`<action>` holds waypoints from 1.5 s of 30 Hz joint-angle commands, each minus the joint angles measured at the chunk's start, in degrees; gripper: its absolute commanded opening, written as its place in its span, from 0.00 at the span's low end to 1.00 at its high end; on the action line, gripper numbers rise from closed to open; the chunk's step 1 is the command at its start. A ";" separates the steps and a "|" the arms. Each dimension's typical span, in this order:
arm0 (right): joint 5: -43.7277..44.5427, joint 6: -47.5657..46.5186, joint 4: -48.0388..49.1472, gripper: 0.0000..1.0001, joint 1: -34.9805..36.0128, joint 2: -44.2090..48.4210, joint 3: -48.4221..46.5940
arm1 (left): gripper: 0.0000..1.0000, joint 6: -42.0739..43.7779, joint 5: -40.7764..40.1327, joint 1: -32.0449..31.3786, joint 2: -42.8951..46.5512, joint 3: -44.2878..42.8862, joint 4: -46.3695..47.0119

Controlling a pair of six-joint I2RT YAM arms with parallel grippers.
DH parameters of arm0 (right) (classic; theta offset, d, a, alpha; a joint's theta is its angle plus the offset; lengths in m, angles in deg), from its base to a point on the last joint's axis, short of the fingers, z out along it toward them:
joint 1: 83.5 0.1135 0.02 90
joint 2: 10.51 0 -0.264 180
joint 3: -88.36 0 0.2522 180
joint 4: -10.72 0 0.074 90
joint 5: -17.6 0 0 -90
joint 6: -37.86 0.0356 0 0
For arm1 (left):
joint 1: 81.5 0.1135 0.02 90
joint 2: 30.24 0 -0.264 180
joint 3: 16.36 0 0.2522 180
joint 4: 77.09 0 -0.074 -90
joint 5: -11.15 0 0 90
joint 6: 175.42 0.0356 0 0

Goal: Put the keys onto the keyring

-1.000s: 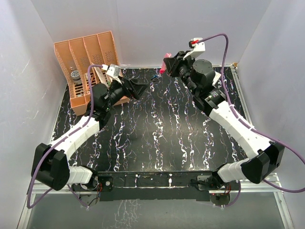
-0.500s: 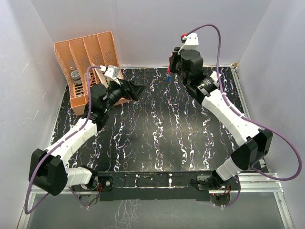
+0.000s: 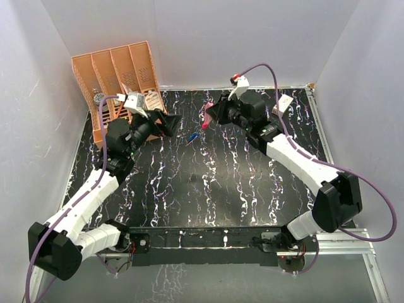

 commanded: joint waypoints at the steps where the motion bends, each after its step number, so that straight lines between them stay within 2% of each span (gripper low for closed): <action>1: 9.95 2.57 1.67 0.04 -2.85 4.33 -1.17 | 0.94 1.03 -3.31 1.62 3.70 0.65 -4.28; 3: 20.23 -0.11 -2.75 0.04 -2.98 5.32 -1.71 | 0.95 0.77 -3.80 2.08 4.91 1.57 -5.09; 5: 23.71 -2.30 -3.38 0.04 -3.03 6.91 -1.27 | 0.95 0.14 -3.85 2.30 5.90 2.49 -5.27; 7: 20.82 -2.75 -2.04 0.04 -3.00 7.94 -0.27 | 0.95 -1.03 -3.34 2.38 6.43 3.77 -4.44; 11: 9.46 -0.62 4.32 0.04 -3.06 9.15 3.54 | 0.95 -3.62 -2.07 2.41 7.07 5.57 -2.75; 13: 7.12 0.75 6.62 0.04 -3.05 9.17 4.77 | 0.95 -4.81 -1.29 2.40 7.64 6.62 -1.40; 18: 5.69 2.54 13.03 0.04 -3.07 10.40 9.33 | 0.95 -7.92 0.15 2.41 9.34 9.08 0.52; 21: 4.01 3.57 12.34 0.04 -3.01 10.25 9.65 | 0.95 -9.92 1.58 2.35 11.27 10.89 0.20; 26: 1.53 4.54 13.38 0.03 -2.90 12.72 15.04 | 0.95 -11.28 3.04 2.37 14.14 12.28 -8.20; 32: 1.54 5.42 12.36 0.04 -2.89 13.21 21.21 | 0.99 -17.04 3.42 2.41 22.04 16.41 -14.11; 37: 2.17 6.29 14.52 0.05 -2.97 9.04 22.32 | 0.99 -20.64 -1.16 2.30 25.48 17.53 -18.78; 42: 2.45 4.64 14.91 0.05 -3.35 0.77 17.77 | 0.99 -20.86 2.12 2.33 20.07 15.72 -19.17; 44: 2.71 4.22 15.92 0.11 -3.90 -2.55 15.69 | 0.99 -20.02 2.78 2.30 17.32 15.26 -18.07; 45: 2.97 4.22 16.83 0.28 -4.26 -4.08 14.84 | 0.99 -19.33 3.08 2.32 16.12 15.02 -17.35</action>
